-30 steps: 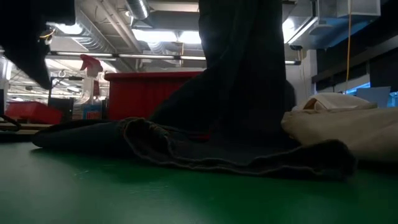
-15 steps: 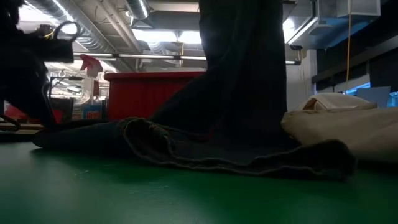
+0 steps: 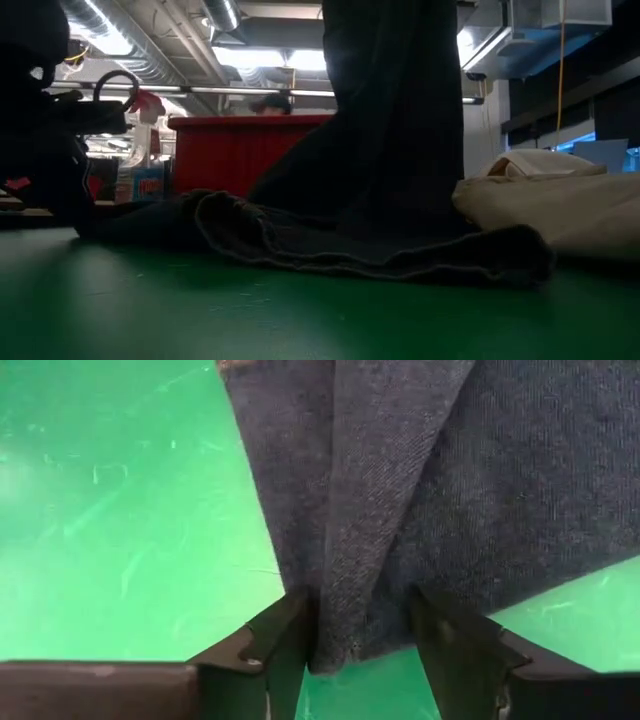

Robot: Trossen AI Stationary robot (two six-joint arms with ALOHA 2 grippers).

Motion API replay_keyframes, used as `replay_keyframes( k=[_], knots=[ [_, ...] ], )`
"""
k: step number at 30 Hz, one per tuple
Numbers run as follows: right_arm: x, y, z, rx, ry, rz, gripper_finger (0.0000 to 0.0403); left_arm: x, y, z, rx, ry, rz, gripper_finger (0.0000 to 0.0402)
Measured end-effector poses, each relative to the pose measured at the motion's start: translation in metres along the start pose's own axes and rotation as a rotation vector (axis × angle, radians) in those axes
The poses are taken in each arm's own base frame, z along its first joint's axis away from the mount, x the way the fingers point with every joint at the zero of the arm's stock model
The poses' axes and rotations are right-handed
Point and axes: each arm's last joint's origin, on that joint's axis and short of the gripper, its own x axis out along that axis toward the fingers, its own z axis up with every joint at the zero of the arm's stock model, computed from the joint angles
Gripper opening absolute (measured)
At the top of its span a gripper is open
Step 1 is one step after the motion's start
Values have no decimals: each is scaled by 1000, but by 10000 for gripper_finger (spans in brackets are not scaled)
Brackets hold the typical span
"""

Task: Fold Laundry from Bin
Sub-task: Fold the blue pants

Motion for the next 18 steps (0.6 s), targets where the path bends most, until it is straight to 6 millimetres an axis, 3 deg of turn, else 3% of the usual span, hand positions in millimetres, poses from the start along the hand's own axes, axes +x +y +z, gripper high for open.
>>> replay_keyframes(
  k=[6,10,18],
  knots=[
    [0,0,0,-1,0,0,43,-20,-13,24,37,16,-148,165],
    [0,0,0,0,0,0,43,-27,-4,29,38,9,-154,172],
    [2,3,0,-7,6,5,43,-8,10,16,16,2,-102,189]
  ],
)
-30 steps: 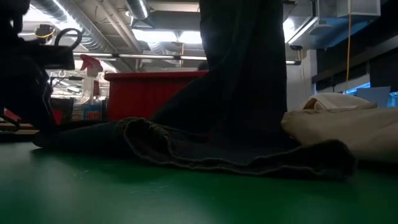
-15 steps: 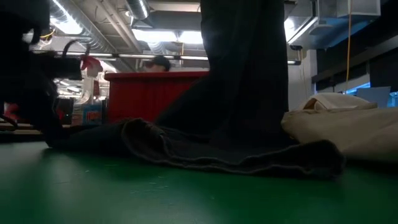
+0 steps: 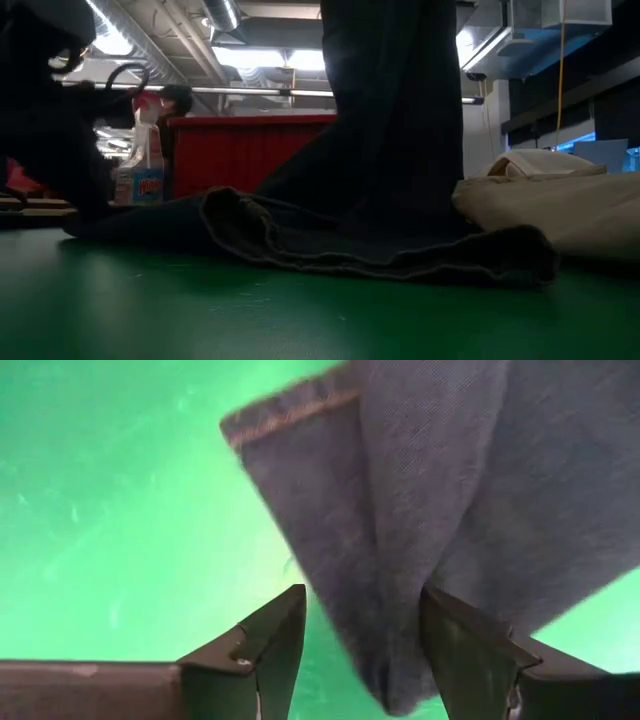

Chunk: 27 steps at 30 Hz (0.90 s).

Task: Fold Laundry from Bin
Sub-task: Fold the blue pants

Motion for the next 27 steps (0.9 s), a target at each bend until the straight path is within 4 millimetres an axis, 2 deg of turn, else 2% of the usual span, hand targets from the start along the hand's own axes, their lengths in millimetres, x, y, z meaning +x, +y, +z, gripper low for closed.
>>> replay_keyframes(
  k=[5,13,16,19,21,23,27],
  knots=[
    [0,0,0,0,0,0,43,9,3,-8,-10,-36,-31,184],
    [0,0,0,0,0,0,43,10,0,-8,74,-13,-86,130],
    [0,0,0,-1,0,0,43,10,1,-8,72,-24,-70,100],
    [0,0,0,1,8,-12,43,9,1,-7,76,-26,-42,47],
    [0,-1,0,1,18,-25,43,0,-1,1,92,9,-7,15],
    [0,-1,-1,2,31,-42,43,-18,-5,16,102,46,32,11],
    [0,-3,-1,10,49,-80,43,-78,-14,59,149,53,96,5]
  ],
)
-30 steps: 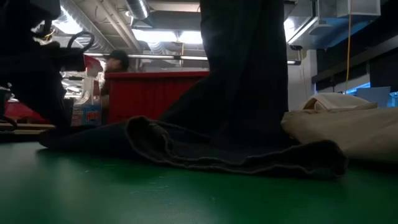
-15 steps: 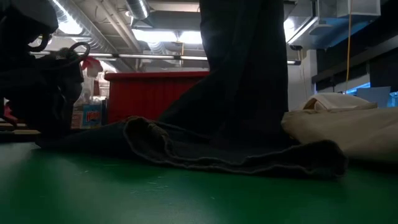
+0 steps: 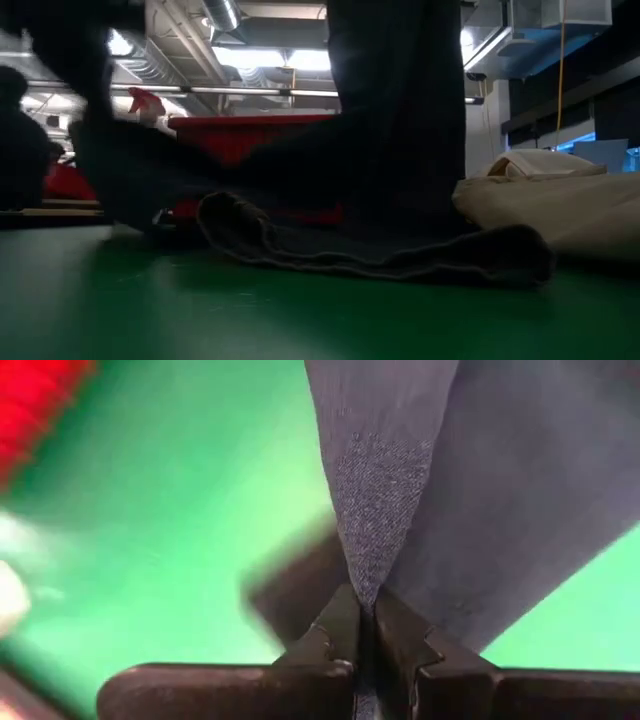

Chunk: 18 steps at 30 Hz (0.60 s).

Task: Fold Laundry from Bin
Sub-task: Fold the blue pants

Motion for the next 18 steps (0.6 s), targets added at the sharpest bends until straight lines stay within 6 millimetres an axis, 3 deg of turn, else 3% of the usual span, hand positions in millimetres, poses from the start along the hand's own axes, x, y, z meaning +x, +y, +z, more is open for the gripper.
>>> replay_keyframes(
  k=[5,11,14,18],
  knots=[
    [4,-6,-2,9,21,-54,43,-85,15,42,-44,-161,12,5],
    [16,-19,-13,33,85,-144,43,-153,35,71,-89,-374,-60,4],
    [22,-28,-20,45,111,-186,43,-167,40,79,-110,-454,-76,5],
    [32,-44,-32,55,162,-269,43,-158,34,77,-97,-440,-43,8]
  ],
)
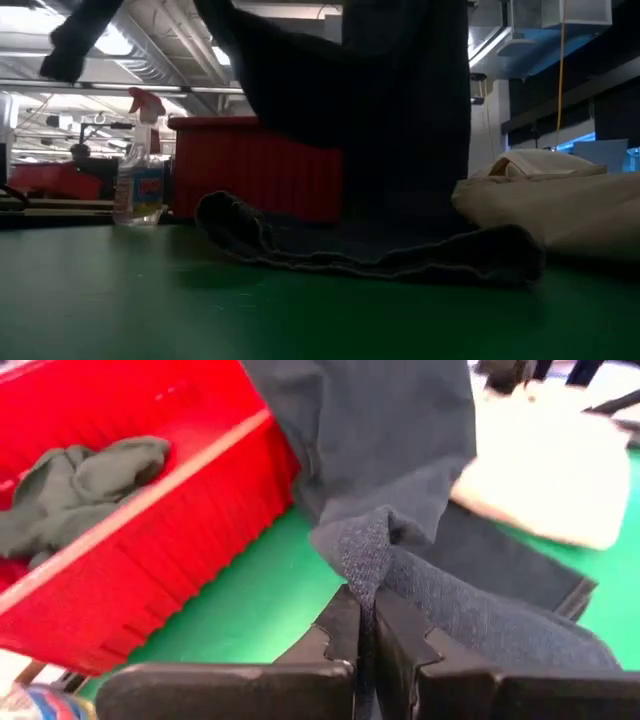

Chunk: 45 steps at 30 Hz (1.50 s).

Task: Fold Laundry from Bin
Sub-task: Fold the blue pants

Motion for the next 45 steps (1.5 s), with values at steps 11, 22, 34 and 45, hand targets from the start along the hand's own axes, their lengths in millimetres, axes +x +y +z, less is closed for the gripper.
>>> replay_keyframes(
  k=[11,22,34,45],
  knots=[
    [37,-44,-32,-33,120,-171,43,68,-66,-40,20,-26,-43,10],
    [49,-62,-51,-48,206,-225,43,131,-144,-63,-27,-28,-236,10],
    [50,-59,-59,-29,241,-142,43,211,-192,-95,-145,149,-467,73],
    [47,-55,-65,9,289,-86,43,204,-153,-81,-190,623,-778,152]
  ],
)
